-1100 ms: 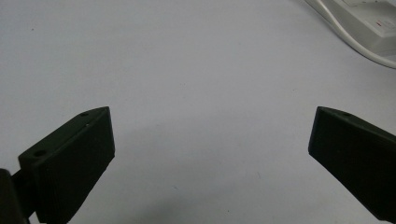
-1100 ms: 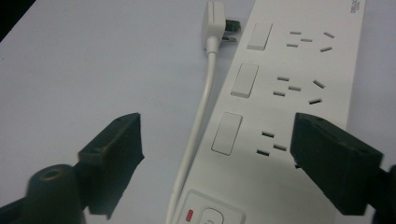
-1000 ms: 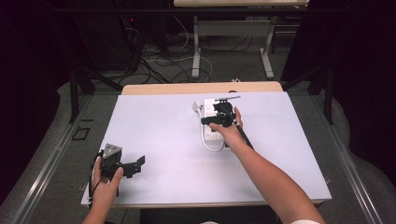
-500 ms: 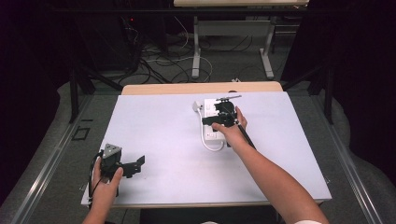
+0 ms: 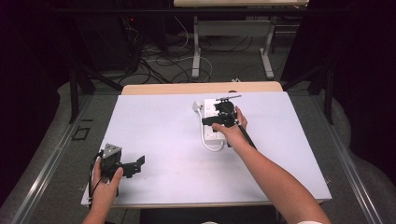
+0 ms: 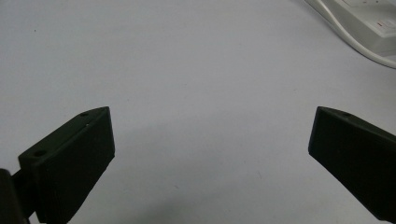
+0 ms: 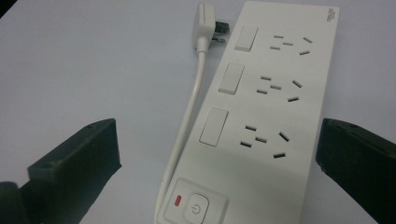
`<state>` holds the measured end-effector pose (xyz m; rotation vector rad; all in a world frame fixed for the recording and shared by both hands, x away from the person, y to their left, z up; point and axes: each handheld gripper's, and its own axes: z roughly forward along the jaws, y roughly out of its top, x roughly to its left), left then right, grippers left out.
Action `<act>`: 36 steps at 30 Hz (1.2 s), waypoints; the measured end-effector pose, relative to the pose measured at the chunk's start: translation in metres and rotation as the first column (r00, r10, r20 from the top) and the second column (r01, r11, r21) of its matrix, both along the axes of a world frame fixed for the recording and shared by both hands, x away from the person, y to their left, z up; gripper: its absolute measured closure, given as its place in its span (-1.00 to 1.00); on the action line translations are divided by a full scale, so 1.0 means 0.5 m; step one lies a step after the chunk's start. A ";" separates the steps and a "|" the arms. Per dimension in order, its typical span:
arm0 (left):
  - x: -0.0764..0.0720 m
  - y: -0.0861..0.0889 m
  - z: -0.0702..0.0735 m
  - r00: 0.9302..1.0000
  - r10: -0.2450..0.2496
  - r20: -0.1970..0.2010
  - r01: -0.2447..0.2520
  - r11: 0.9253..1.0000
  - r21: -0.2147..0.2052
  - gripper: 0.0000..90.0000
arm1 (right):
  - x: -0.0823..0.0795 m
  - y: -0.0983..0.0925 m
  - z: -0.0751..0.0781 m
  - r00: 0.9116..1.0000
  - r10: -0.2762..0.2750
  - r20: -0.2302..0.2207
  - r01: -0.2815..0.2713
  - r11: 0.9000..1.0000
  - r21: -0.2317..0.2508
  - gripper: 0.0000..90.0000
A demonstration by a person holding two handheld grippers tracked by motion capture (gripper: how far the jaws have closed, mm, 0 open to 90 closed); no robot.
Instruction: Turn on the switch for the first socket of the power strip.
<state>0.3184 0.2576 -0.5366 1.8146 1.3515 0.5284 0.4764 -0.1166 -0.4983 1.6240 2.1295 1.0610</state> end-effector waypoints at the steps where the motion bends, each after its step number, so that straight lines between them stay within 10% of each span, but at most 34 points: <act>1: 0.000 0.000 0.000 1.000 0.000 0.000 0.000 1.000 0.000 -0.99 | -0.002 0.002 0.002 1.000 -0.004 0.000 0.004 1.000 0.001 -1.00; 36: 0.001 -0.002 0.000 1.000 -0.003 0.002 0.003 1.000 -0.009 -0.99 | -0.093 -0.042 0.049 0.994 0.077 0.081 -0.070 0.994 -0.081 -1.00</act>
